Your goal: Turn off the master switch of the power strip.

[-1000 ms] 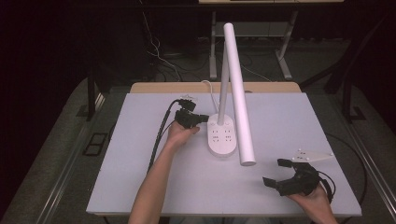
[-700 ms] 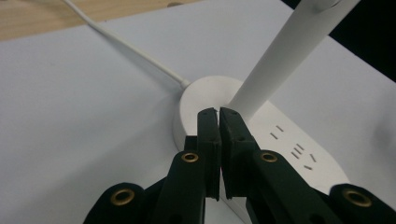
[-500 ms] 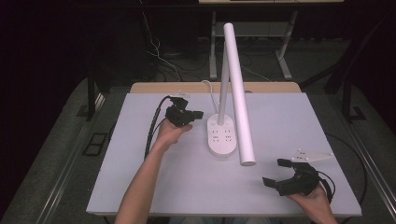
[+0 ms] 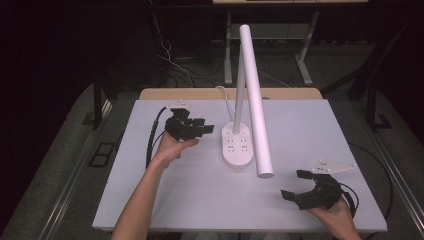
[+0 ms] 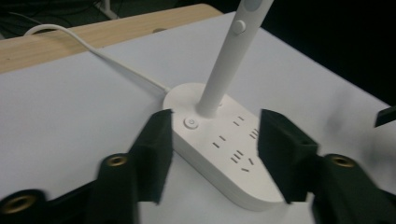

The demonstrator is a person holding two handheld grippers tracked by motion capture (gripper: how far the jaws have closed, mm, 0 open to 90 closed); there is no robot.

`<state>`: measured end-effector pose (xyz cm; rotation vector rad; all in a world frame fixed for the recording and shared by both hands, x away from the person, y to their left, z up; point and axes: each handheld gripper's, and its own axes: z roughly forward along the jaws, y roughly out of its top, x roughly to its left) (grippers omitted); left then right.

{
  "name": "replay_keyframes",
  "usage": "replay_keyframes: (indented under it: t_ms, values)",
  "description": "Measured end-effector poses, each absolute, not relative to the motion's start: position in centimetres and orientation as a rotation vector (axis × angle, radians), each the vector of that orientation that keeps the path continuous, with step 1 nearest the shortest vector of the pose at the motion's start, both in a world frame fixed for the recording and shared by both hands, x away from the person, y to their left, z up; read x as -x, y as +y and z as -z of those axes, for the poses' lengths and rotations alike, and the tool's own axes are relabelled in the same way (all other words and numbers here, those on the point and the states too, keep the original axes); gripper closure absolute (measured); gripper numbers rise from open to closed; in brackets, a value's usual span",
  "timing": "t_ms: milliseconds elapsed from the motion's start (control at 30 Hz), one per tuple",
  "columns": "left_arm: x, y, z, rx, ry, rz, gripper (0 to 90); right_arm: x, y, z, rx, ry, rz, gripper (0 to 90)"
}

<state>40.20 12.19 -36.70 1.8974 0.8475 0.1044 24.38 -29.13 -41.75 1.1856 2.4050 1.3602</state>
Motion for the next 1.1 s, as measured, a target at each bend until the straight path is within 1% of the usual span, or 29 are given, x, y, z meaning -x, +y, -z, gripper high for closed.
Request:
replay_keyframes:
  t_ms: [133, 167, 200, 267, 300, 667, 1100]
  values:
    - [-39.2, 13.2, 36.9, -1.903, 0.848, -0.090, 16.1, -24.4, -29.1, 41.8, -1.181, 2.407, -1.359, 0.4]
    - [-38.9, 13.4, 37.0, -1.902, 0.855, -0.095, 13.6, -24.4, -29.1, 41.8, -1.182, 2.407, -1.357, 0.3]
    - [-38.7, 13.6, 36.9, -1.907, 0.862, -0.101, 13.2, -24.4, -29.1, 41.8, -1.183, 2.407, -1.356, 0.3]
    - [-38.4, 14.1, 36.9, -1.903, 0.868, -0.077, 3.4, -24.4, -29.0, 41.8, -1.180, 2.407, -1.355, 0.3]
    - [-38.2, 14.3, 36.8, -1.907, 0.875, -0.075, 0.0, -24.4, -29.0, 41.8, -1.180, 2.407, -1.355, 0.3]
    - [-35.5, 16.9, 36.3, -1.886, 0.910, -0.134, 0.0, -24.4, -29.0, 41.8, -1.185, 2.409, -1.355, 0.3]
    - [-32.3, 19.3, 38.1, -1.858, 0.943, -0.152, 0.0, -24.5, -28.7, 41.9, -1.173, 2.417, -1.343, 0.3]
